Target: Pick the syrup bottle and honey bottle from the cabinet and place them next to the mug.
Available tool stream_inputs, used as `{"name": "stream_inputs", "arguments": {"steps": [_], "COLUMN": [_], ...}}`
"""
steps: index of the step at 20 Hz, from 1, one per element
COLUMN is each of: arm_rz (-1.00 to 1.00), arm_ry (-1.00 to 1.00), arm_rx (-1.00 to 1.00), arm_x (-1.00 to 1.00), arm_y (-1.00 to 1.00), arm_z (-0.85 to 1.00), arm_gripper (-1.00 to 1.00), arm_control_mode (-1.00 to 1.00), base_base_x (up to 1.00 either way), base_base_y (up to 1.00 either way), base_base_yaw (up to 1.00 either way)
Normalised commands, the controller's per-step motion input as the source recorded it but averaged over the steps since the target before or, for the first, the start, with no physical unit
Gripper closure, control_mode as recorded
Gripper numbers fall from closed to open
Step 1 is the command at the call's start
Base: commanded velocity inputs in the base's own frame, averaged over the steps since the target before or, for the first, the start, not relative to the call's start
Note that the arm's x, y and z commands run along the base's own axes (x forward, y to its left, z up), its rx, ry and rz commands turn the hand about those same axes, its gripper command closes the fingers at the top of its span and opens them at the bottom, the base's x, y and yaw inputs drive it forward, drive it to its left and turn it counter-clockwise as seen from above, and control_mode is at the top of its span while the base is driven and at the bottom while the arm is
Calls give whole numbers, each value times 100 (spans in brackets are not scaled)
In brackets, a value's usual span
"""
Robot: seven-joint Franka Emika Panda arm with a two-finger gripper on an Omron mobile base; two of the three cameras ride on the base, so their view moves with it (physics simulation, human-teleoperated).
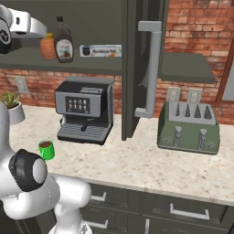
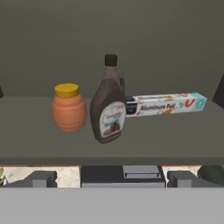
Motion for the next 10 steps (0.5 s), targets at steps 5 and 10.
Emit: {"name": "stream_inputs", "arguments": {"steps": [5, 10], "arm_rz": [0, 0], "arm_ry": [0, 0], "arm_rx": [1, 2], "arm_x": [40, 49], "arm_y": [0, 0], "arm_z": [-26, -41], "arm_gripper": [-100, -100], "arm_control_mode": [-100, -100], "base_base_x": [0, 0], "base_base_y": [0, 0], "base_base_yaw": [0, 0]}}
